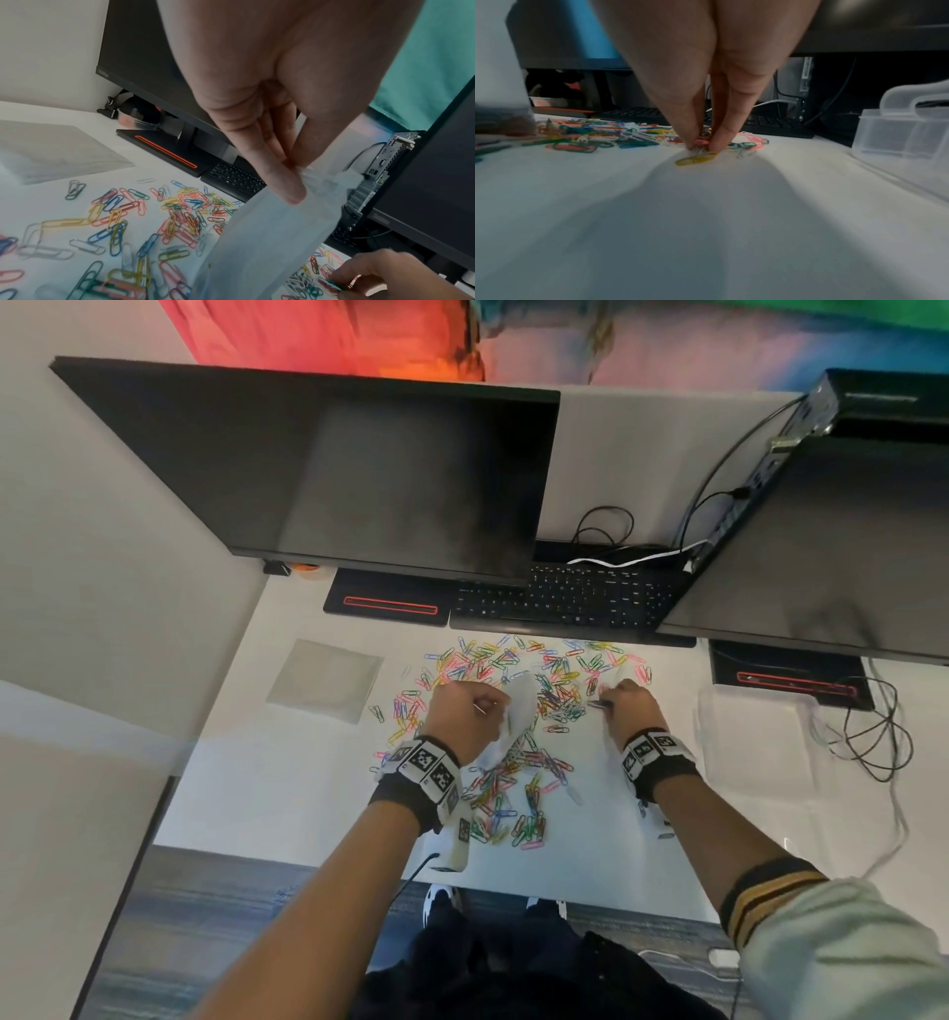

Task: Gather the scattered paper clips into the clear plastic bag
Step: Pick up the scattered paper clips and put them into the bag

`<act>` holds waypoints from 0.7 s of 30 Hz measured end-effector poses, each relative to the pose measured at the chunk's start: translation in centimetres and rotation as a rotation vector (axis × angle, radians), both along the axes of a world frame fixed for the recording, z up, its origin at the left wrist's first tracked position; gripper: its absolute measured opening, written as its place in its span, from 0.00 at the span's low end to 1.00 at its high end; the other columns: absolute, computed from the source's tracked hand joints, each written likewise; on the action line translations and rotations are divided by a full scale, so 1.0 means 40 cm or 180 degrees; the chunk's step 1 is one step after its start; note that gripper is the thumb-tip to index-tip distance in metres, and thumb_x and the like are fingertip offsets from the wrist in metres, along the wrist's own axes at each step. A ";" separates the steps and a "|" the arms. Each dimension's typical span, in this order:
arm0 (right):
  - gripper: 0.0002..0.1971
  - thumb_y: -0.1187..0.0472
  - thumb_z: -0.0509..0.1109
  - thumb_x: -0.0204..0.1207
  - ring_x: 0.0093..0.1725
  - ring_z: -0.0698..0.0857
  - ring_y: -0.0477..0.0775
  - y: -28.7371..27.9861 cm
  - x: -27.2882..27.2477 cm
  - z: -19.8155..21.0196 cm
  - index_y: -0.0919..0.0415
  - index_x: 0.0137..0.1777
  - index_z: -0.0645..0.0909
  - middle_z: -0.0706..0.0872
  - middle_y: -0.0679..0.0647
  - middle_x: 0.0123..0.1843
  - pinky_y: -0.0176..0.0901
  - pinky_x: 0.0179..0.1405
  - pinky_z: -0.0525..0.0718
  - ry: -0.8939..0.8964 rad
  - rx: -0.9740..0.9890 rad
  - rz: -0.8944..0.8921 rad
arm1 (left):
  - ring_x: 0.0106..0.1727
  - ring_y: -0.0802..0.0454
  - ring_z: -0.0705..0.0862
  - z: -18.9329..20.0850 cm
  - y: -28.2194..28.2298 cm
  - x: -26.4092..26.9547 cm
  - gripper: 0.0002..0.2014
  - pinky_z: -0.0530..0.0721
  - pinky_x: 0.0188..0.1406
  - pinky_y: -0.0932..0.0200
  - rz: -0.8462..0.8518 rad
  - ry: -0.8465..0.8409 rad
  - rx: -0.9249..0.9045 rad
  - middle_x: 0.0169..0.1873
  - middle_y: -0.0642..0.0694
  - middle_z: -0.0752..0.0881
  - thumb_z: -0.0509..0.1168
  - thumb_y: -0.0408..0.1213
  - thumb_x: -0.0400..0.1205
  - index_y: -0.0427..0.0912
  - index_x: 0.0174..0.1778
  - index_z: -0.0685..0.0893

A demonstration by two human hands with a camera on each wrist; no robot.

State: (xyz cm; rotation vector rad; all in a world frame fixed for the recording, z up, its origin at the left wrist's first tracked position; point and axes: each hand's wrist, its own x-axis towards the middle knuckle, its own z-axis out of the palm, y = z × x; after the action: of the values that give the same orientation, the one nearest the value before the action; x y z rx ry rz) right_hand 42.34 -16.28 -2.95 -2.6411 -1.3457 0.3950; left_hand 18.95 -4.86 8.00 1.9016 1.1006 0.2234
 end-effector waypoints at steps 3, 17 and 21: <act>0.12 0.58 0.67 0.82 0.51 0.86 0.61 -0.004 0.003 0.017 0.62 0.59 0.88 0.89 0.61 0.52 0.46 0.56 0.83 0.0274 0.0012 -0.0220 | 0.39 0.48 0.91 0.000 0.001 0.000 0.08 0.91 0.47 0.54 -0.0025 -0.0003 0.0003 0.38 0.45 0.92 0.68 0.32 0.81 0.43 0.48 0.93; 0.14 0.70 0.74 0.72 0.54 0.90 0.58 0.000 -0.116 0.236 0.73 0.58 0.84 0.90 0.64 0.54 0.41 0.54 0.88 0.5063 0.2025 -0.1725 | 0.31 0.49 0.92 0.006 0.005 0.018 0.09 0.93 0.42 0.54 0.0003 -0.0127 -0.0394 0.32 0.45 0.92 0.67 0.30 0.81 0.45 0.44 0.92; 0.12 0.72 0.74 0.71 0.52 0.90 0.60 0.030 -0.183 0.238 0.75 0.55 0.86 0.90 0.67 0.52 0.43 0.54 0.89 0.4808 0.1543 -0.1388 | 0.31 0.48 0.92 0.012 0.007 0.019 0.07 0.93 0.42 0.52 0.0064 -0.0174 -0.0435 0.31 0.46 0.91 0.68 0.30 0.81 0.43 0.45 0.91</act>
State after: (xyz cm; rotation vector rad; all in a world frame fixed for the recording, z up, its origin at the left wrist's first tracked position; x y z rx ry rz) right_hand 35.03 -15.08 6.58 -1.3649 -0.2625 1.3400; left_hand 19.73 -4.60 8.48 1.7542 1.0715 0.2049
